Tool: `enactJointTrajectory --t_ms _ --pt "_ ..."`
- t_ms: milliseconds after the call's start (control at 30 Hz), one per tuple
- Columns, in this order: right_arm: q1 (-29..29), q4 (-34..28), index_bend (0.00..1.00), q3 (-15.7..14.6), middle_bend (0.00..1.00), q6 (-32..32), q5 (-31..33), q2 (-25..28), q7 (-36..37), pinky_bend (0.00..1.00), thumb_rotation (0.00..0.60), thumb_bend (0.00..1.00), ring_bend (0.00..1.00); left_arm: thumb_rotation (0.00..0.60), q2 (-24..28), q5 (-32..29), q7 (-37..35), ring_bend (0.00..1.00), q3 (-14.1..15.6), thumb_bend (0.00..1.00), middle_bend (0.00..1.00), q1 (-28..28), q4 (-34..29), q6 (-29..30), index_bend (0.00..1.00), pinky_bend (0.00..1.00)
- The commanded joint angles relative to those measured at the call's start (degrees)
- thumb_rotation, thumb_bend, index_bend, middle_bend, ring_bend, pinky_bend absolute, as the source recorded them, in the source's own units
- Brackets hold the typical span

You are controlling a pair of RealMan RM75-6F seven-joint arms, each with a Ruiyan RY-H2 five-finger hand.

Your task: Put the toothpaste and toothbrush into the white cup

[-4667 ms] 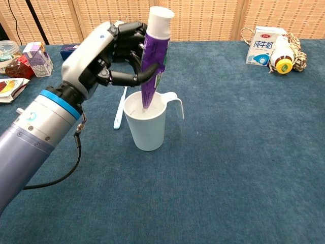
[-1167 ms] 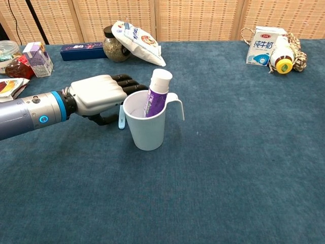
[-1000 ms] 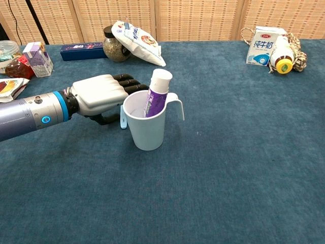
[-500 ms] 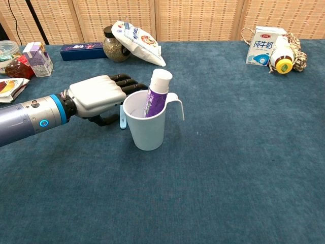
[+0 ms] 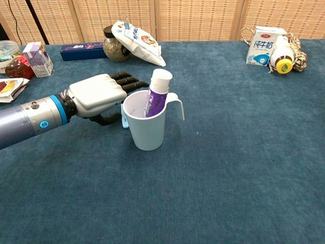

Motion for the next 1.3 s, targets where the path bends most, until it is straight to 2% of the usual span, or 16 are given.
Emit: enactJointTrajectory --t_ms 33,200,467,933,1300 --pt "0.01 -0.05 0.0 -0.03 0.0 -0.06 0.0 0.0 0.06 0.27 0.6 0.0 0.0 0.6 -0.3 0.12 -0.24 0.0 0.06 0.48 0.0 0.12 0.49 0.44 0.56 0.0" --pt "0.06 -0.07 0.0 -0.05 0.0 -0.2 0.01 -0.01 0.01 0.27 0.6 0.0 0.0 0.6 -0.49 0.48 0.24 0.0 0.6 0.45 0.0 0.31 1.43 0.6 0.52 0.0" --pt "0.08 -0.17 0.0 -0.07 0.0 -0.3 0.04 -0.01 0.07 0.27 0.6 0.0 0.0 0.6 -1.16 0.26 0.8 0.0 0.53 0.45 0.0 0.38 2.63 0.6 0.52 0.0" --pt "0.04 -0.21 0.0 -0.04 0.0 0.13 -0.19 0.09 0.9 0.27 0.6 0.0 0.0 0.6 -4.14 0.23 1.53 0.0 0.47 0.45 0.0 1.09 5.96 2.29 0.74 0.0" --pt "0.03 0.18 0.0 0.05 0.0 0.58 -0.35 -0.19 1.16 0.28 0.6 0.0 0.0 0.6 -7.35 0.97 -0.68 0.0 0.44 0.45 0.0 1.96 11.27 7.11 0.79 0.0"
